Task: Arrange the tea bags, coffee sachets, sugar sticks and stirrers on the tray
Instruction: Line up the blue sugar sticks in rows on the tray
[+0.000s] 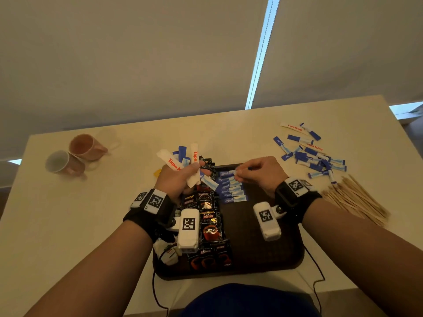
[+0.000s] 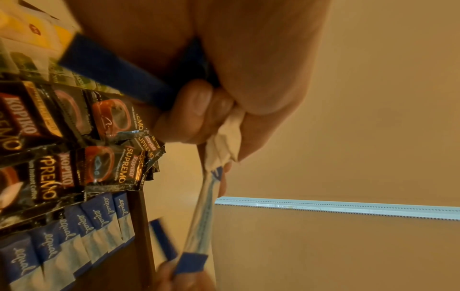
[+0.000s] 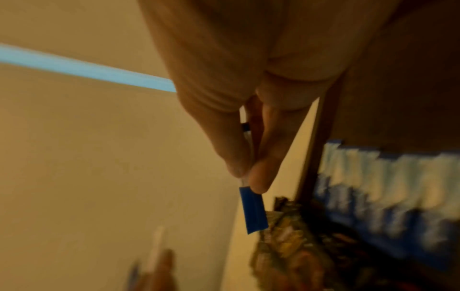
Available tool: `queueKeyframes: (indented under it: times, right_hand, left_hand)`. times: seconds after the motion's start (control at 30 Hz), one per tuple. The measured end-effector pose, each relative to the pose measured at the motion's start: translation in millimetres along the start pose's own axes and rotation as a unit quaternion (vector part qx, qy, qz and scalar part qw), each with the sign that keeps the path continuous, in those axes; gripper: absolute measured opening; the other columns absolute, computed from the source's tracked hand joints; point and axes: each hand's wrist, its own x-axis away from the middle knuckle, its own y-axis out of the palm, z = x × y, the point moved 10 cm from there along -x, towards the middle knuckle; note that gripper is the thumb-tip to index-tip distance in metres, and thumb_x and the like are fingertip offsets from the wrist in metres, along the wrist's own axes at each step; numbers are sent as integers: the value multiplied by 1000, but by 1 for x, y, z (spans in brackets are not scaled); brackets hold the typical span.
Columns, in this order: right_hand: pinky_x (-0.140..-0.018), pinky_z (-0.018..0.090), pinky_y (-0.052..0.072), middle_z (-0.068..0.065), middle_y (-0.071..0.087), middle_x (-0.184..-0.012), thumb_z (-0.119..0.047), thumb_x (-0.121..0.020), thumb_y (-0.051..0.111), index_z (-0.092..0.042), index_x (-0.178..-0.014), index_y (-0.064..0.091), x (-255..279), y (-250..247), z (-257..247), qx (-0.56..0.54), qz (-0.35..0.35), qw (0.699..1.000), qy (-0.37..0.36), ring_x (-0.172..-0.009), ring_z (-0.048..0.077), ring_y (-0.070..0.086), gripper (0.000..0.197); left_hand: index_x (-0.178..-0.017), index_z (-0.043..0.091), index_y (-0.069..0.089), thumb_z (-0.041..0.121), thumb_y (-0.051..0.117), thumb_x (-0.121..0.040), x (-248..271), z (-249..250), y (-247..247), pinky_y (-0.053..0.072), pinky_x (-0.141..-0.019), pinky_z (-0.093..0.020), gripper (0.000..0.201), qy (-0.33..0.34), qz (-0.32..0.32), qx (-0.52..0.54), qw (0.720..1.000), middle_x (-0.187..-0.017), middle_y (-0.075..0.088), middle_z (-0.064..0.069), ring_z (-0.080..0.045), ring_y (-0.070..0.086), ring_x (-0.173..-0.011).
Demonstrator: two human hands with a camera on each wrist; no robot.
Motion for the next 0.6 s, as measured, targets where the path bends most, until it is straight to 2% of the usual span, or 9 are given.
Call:
queueKeyframes:
  times: [0.07,0.13,0.23,0.33,0.4,0.5,0.6]
  right_hand:
    - [-74,15,56,-5,74,-88,-15,-79,80,-17,-89,77,-1,-5,20,195,-8,981,-12,-81,4,70,10]
    - [-77,18,53,-9,72,-90,-18,-79,81,-25,-84,77,-2,-3,45,314,-36,949,-16,-86,4,66,9]
    - [-88,24,55,-9,71,-94,-13,-78,80,-21,-83,78,-2,-3,76,379,-59,923,-31,-89,4,64,10]
    - [-89,18,49,-7,69,-101,-14,-80,79,-19,-84,79,-2,-3,91,455,-76,885,-53,-95,6,62,6]
    - [-91,20,49,-4,68,-106,-14,-82,77,-17,-87,79,-4,-1,95,497,-85,861,-69,-98,9,62,6]
    - [-95,29,50,-2,66,-111,-20,-85,73,-22,-96,78,-10,4,102,544,-91,831,-69,-104,16,61,12]
    - [-94,30,48,-1,63,-108,-26,-86,72,-28,-104,76,-13,12,102,577,-94,808,-73,-105,19,55,19]
  left_hand:
    - [-111,1,68,13,55,-101,-1,-1,-2,26,-33,-17,20,-4,2,-1,1000,-86,77,-11,-9,36,-33]
    - [-111,1,68,14,56,-100,-2,-2,-3,27,-34,-17,21,-2,3,-6,1000,-88,77,-11,-9,37,-35]
    - [-110,2,68,14,55,-100,-3,-3,-2,27,-34,-17,20,-1,-1,-8,1000,-88,77,-11,-8,36,-35]
    - [-107,3,69,13,55,-101,-4,-7,-2,27,-34,-17,18,-4,0,-1,1000,-86,77,-11,-8,35,-34]
    - [-105,5,70,14,57,-100,-5,-10,-4,28,-34,-17,17,-9,5,-1,1000,-89,77,-12,-9,35,-35]
    - [-103,7,71,14,58,-99,-5,-14,-6,27,-34,-17,15,-8,10,-1,1000,-89,77,-14,-11,34,-36]
    - [-105,6,70,15,57,-99,-6,-16,-4,27,-34,-16,17,-9,7,0,1000,-88,77,-13,-10,33,-35]
